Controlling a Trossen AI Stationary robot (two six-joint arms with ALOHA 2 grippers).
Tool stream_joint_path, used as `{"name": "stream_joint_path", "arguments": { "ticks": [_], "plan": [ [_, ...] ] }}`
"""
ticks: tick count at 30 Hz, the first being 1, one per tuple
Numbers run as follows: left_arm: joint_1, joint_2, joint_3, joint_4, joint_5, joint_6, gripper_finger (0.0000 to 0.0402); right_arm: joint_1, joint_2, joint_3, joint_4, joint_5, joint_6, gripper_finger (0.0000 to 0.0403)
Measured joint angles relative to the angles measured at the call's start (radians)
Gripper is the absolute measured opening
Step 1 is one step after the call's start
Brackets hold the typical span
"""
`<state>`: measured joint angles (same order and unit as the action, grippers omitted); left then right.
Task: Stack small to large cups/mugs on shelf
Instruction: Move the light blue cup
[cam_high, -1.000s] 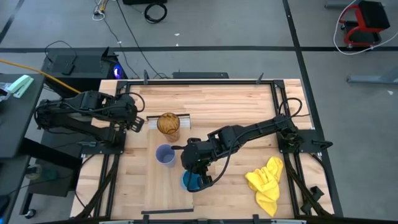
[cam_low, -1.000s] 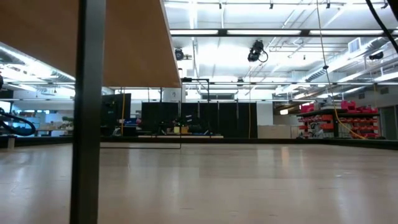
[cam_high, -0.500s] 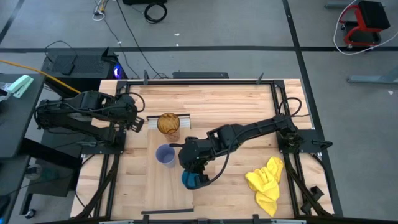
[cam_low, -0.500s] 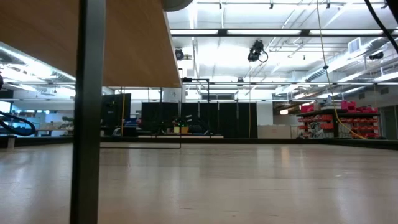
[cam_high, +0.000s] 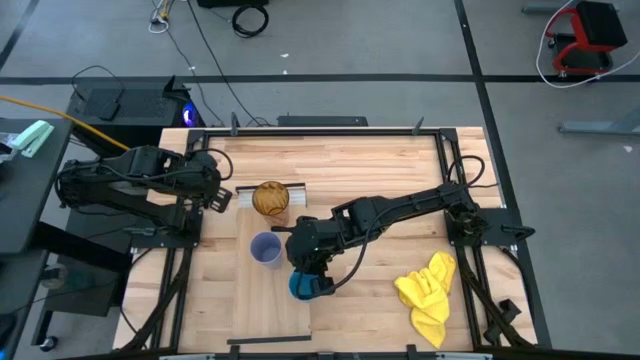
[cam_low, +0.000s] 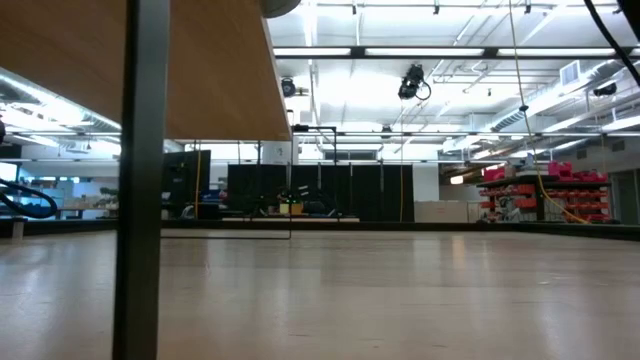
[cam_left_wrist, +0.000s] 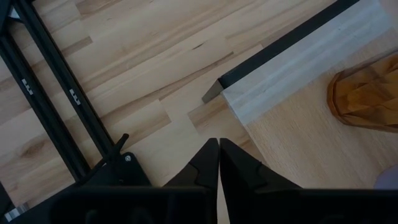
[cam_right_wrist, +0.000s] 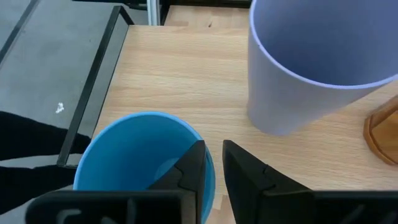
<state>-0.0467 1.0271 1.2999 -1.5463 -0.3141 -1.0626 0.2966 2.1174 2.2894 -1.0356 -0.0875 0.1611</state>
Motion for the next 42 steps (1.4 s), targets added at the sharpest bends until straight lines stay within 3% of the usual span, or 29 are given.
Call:
{"name": "stream_joint_path", "arguments": {
  "ticks": [14,17,20,22,28,32,35,42],
  "plan": [
    [0.000,0.000,0.000,0.000,0.000,0.000,0.0017,-0.010,0.009,0.001,0.037,0.000,-0.016,0.0063],
    [0.000,0.000,0.000,0.000,0.000,0.000,0.0022,-0.030,-0.031,-0.002,-0.293,0.032,0.007,0.0062],
    [0.000,0.000,0.000,0.000,0.003,0.000,0.0024,-0.018,-0.114,-0.004,-0.561,0.182,0.060,0.0060],
    [0.000,0.000,0.000,0.001,0.004,0.000,0.0023,0.011,-0.196,-0.074,-0.499,0.225,0.110,0.0060],
    [-0.001,0.000,0.000,0.000,0.004,0.008,0.0017,0.032,-0.419,-0.428,-0.485,0.171,0.362,0.0060],
    [0.000,0.000,0.000,0.003,0.004,0.009,0.0021,0.037,-0.523,-0.702,-0.164,0.034,0.509,0.0059],
    [0.000,0.000,0.000,0.005,0.003,0.011,0.0026,0.062,-0.555,-0.817,0.021,-0.052,0.590,0.0059],
    [0.000,0.000,0.000,0.005,0.001,0.013,0.0026,0.120,-0.572,-0.891,-0.201,-0.030,0.664,0.0059]
  ]
}}
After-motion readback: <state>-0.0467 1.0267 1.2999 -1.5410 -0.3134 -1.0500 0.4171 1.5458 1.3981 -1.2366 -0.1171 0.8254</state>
